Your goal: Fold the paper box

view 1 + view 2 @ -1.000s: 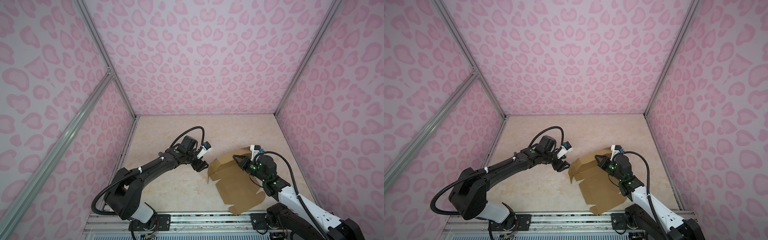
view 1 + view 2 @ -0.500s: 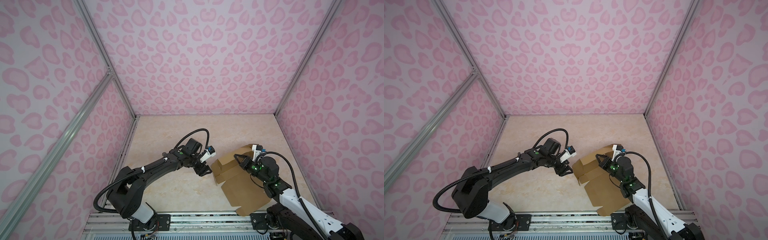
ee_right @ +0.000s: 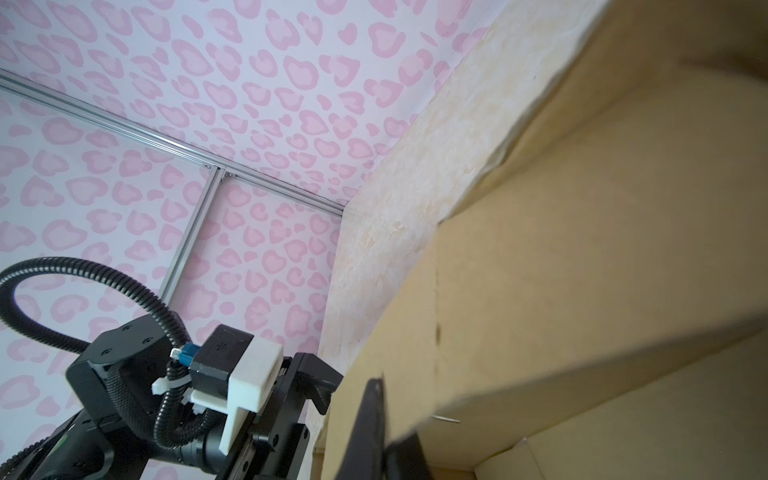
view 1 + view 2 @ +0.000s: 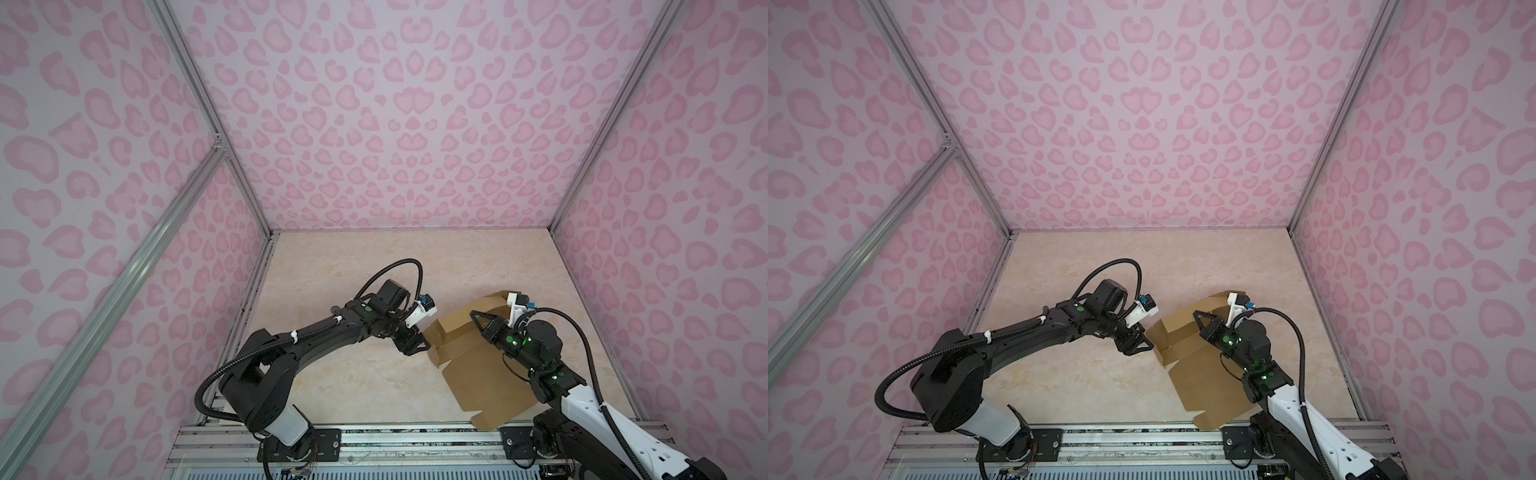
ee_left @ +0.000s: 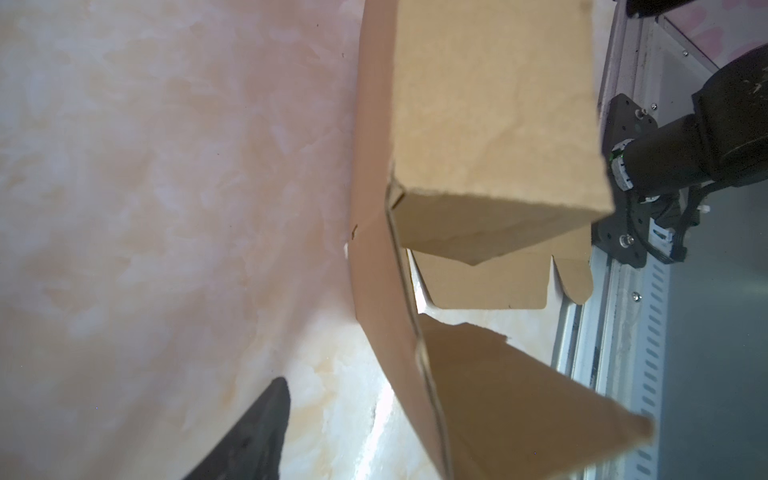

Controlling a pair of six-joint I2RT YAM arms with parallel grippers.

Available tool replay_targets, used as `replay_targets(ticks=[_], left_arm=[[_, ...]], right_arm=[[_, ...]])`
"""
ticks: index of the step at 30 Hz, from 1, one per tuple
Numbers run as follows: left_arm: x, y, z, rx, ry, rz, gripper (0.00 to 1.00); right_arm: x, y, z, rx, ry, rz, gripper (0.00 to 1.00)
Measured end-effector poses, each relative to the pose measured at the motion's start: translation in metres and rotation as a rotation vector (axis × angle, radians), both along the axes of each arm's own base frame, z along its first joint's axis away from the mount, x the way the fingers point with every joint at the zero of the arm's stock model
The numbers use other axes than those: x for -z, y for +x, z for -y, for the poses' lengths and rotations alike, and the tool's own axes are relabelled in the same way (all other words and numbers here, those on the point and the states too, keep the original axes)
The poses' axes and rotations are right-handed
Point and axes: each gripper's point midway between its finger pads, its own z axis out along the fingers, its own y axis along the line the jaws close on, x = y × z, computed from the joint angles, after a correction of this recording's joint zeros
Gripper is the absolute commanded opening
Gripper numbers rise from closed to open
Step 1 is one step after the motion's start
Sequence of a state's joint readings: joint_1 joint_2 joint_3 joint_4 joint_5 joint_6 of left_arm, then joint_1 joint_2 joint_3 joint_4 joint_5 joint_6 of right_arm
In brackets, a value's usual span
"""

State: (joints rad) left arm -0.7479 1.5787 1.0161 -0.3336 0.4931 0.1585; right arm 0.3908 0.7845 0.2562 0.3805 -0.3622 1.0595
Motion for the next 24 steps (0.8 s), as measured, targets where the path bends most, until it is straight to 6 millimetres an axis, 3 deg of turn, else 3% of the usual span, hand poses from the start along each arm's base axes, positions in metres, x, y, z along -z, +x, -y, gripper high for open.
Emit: replay_targets(ticks=[24], left_arm=[[-0.004, -0.019, 0.029, 0.034, -0.13, -0.008, 0.62]], right_arm=[[0.002, -0.002, 0.004, 0.016, -0.004, 0.0, 0.0]])
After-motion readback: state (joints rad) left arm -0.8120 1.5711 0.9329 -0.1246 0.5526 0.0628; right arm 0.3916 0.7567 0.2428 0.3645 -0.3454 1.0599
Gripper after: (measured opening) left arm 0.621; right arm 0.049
